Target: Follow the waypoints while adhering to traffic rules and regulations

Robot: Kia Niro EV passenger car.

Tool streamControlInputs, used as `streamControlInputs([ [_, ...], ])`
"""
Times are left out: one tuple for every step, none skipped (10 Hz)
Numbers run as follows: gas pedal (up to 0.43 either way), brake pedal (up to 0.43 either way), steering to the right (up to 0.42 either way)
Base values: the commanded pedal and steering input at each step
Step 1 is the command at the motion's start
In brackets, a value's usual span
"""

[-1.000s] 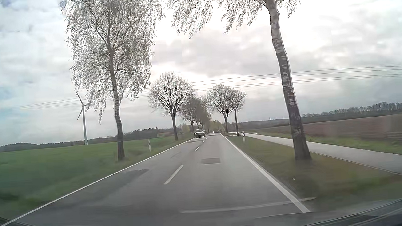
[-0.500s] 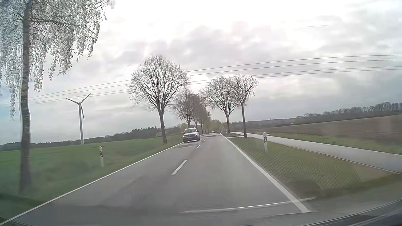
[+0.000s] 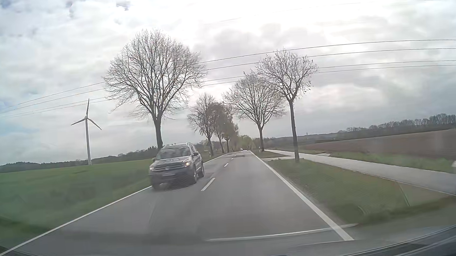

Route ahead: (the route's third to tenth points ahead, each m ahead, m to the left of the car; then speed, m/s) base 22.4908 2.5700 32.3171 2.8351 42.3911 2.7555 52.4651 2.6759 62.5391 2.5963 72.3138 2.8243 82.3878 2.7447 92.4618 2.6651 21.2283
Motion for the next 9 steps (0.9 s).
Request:
streamControlInputs([
  [0.209, 0.0, -0.001],
  [0.209, 0.0, -0.001],
  [0.197, 0.0, -0.001],
  [0.197, 0.0, -0.001],
  [0.197, 0.0, -0.001],
  [0.197, 0.0, -0.001],
  [0.197, 0.0, 0.0],
  [0.197, 0.0, 0.0],
  [0.197, 0.0, -0.001],
])
